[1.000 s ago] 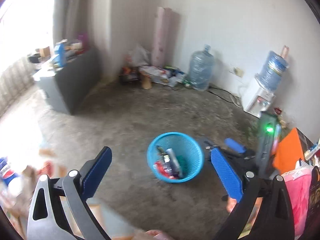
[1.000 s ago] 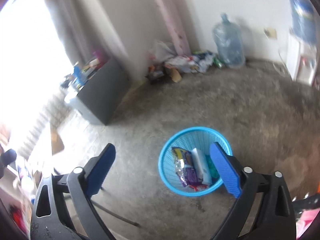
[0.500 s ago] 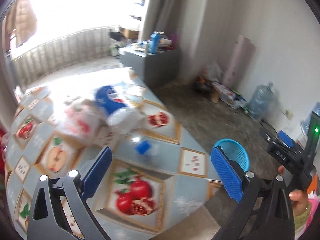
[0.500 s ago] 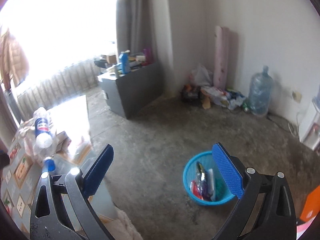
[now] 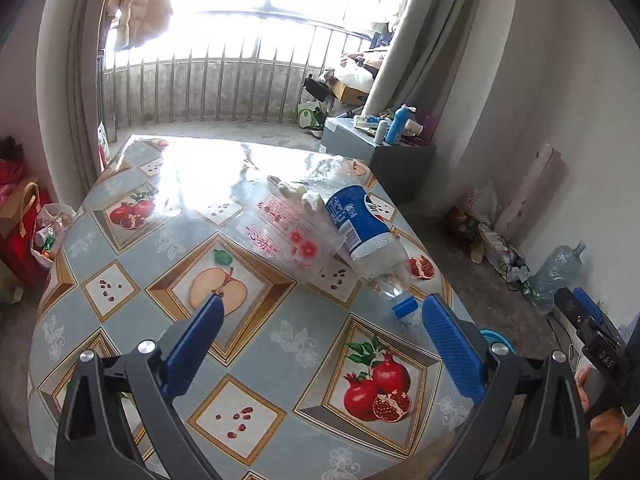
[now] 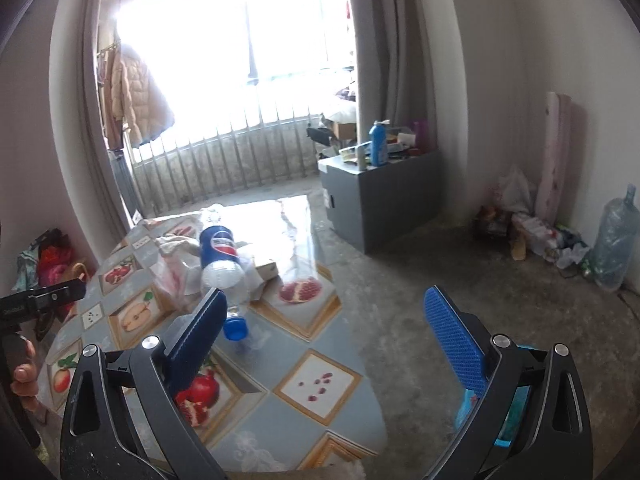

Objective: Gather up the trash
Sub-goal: 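Grasp the Pepsi bottle with the right tool while the left tool reaches the clear bag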

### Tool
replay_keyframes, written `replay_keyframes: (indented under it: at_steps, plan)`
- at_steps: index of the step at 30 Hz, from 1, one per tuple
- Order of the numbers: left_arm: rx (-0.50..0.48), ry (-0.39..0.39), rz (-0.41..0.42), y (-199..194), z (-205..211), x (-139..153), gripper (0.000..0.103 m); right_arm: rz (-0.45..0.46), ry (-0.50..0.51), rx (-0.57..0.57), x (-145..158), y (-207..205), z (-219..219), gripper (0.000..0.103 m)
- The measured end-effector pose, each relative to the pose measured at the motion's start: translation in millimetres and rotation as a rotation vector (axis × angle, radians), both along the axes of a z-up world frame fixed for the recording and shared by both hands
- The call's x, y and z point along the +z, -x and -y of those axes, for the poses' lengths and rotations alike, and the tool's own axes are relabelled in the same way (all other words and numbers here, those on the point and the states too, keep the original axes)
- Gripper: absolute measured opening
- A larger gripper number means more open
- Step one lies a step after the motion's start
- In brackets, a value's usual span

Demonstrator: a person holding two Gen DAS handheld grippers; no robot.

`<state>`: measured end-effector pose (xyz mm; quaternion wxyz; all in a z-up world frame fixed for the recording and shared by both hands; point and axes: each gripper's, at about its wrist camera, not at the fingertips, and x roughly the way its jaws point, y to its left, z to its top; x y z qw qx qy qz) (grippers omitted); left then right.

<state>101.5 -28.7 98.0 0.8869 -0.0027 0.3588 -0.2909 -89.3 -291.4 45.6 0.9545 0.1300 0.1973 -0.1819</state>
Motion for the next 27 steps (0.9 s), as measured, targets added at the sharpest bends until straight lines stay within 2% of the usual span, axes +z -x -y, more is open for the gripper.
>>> replay_keyframes:
  at_steps: [7,13,18,22,23,24,26,27]
  plan:
    - [-0.041,0.097,0.014,-36,-8,-1,0.097,-0.021,-0.095,0.194,10,-55,-27,0.094]
    - [-0.04,0.169,0.002,-84,1,-3,0.097,-0.077,-0.211,0.315,5,-122,-26,0.082]
    - [-0.055,0.228,-0.101,-131,20,-14,0.097,-0.132,-0.302,0.371,-7,-169,-17,0.079]
    - [-0.061,0.243,-0.202,-168,44,-30,0.087,-0.203,-0.345,0.394,-19,-207,-12,0.076]
    - [-0.041,0.225,-0.225,-176,50,-37,0.08,-0.221,-0.349,0.389,-23,-216,-11,0.076]
    - [-0.022,0.212,-0.246,-184,56,-44,0.078,-0.239,-0.345,0.385,-26,-223,-12,0.076]
    - [0.014,0.179,-0.283,-196,65,-60,0.062,-0.289,-0.347,0.385,-34,-234,-12,0.07]
    - [0.028,0.157,-0.302,-200,67,-68,0.058,-0.317,-0.356,0.382,-39,-237,-12,0.066]
